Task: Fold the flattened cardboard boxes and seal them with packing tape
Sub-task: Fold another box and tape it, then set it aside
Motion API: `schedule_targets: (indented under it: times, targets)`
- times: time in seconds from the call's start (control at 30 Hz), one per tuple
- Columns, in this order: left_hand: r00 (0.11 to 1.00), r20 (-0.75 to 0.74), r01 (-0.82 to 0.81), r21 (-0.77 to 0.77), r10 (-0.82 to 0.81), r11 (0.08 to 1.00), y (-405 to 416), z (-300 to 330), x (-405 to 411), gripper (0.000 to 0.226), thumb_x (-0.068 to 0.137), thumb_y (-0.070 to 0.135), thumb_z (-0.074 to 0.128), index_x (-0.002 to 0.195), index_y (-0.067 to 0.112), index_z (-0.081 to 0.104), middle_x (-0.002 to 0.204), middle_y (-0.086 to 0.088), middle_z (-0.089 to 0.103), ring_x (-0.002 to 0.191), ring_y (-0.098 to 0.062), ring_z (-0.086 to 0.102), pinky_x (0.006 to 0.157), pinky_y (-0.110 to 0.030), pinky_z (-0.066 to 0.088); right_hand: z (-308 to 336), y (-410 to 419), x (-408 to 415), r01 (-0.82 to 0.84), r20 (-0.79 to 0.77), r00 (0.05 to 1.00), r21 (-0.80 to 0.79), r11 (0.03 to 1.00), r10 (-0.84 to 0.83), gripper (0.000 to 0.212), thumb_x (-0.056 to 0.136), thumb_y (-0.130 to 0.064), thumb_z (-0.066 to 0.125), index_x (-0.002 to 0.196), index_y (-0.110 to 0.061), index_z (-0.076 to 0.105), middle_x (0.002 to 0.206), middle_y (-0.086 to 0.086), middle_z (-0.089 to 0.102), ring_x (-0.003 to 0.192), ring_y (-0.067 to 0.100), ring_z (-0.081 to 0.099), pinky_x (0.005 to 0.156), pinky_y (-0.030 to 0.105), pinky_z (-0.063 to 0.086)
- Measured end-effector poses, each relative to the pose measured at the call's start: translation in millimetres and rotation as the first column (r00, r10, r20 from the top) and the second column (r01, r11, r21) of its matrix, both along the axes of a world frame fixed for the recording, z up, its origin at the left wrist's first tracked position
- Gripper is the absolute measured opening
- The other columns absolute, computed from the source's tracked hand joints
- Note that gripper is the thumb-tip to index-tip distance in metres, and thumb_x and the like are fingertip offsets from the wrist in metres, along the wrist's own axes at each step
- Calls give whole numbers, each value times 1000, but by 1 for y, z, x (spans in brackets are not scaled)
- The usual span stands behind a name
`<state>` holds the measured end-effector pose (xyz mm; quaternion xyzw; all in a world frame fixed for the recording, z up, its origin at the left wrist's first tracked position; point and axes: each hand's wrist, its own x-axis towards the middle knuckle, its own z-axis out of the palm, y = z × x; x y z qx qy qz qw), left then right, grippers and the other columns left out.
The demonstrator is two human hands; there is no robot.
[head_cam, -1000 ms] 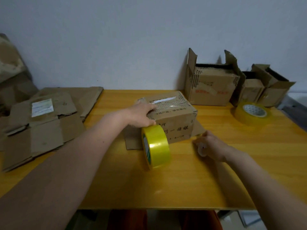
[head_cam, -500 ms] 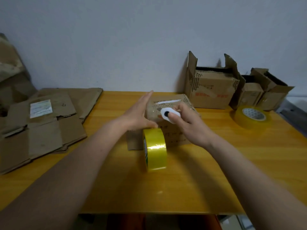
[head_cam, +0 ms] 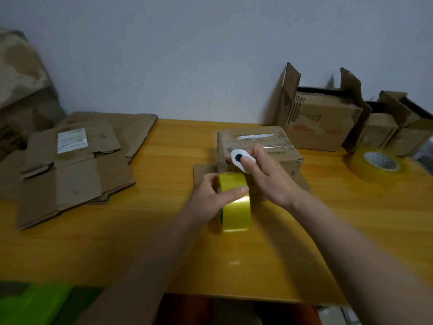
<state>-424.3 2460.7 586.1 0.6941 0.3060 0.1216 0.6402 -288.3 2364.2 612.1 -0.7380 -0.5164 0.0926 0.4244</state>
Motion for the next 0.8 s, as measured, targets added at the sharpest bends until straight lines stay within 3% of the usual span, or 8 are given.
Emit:
schedule_targets:
  times: [0.1,0.23,0.3,0.4,0.53,0.63,0.73,0.8]
  targets:
    - [990,-133,58,107,-44,993,5,7,-1,110,37,73,77,130,23,45,125,7,57,111,-14,59,98,-40,49,-1,4,1,-3,15,1000,-8,1000,3,15,101,-30,41,92,-17,42,74,-11,45,63,2,40,58,22,31]
    - [968,-131,215,10,-212,977,1,6,-9,59,64,55,81,107,16,71,104,1,74,97,-17,70,99,-44,50,-1,10,5,33,6,999,-30,999,-33,16,101,-30,43,90,-17,42,72,-10,43,64,5,38,59,27,30]
    - [971,-117,205,-21,-206,978,3,2,-12,50,68,52,81,101,16,72,96,4,75,91,-12,71,96,-39,52,-1,11,6,31,-19,999,-26,999,-32,16,100,-29,44,89,-18,43,72,-10,43,64,5,37,60,27,30]
    - [989,-91,111,-28,-113,993,3,5,-10,33,72,38,83,96,22,66,87,14,71,84,-2,67,77,-23,50,-2,11,7,11,-40,999,-6,1000,-11,15,100,-27,45,91,-15,45,73,-9,42,65,6,36,62,28,31]
    - [989,32,-141,-130,146,981,1,-4,0,53,69,34,85,111,15,60,108,-1,67,98,-13,65,79,-27,51,1,11,6,12,-56,998,15,1000,-11,17,99,-26,47,93,-10,47,76,-6,43,68,8,37,63,30,32]
    - [965,29,-248,-221,261,943,-2,-7,8,32,78,32,78,101,13,66,97,-7,72,94,-24,68,85,-40,54,7,12,3,15,-61,998,0,1000,-15,15,99,-26,49,90,-15,44,73,-8,42,63,5,35,58,23,30]
    - [960,6,-272,-231,281,934,-5,-4,14,8,87,20,69,91,13,66,82,-3,69,77,-18,65,66,-29,50,10,5,-5,49,-24,999,80,996,-47,14,98,-24,52,90,-15,45,72,-9,45,61,2,37,56,20,31]
    - [957,7,-278,-266,290,923,-6,-5,16,8,88,18,68,90,11,66,79,-5,68,72,-18,64,65,-28,48,8,-5,-10,89,29,995,173,981,-96,11,96,-23,55,92,-14,50,75,-8,51,65,6,44,60,23,35]
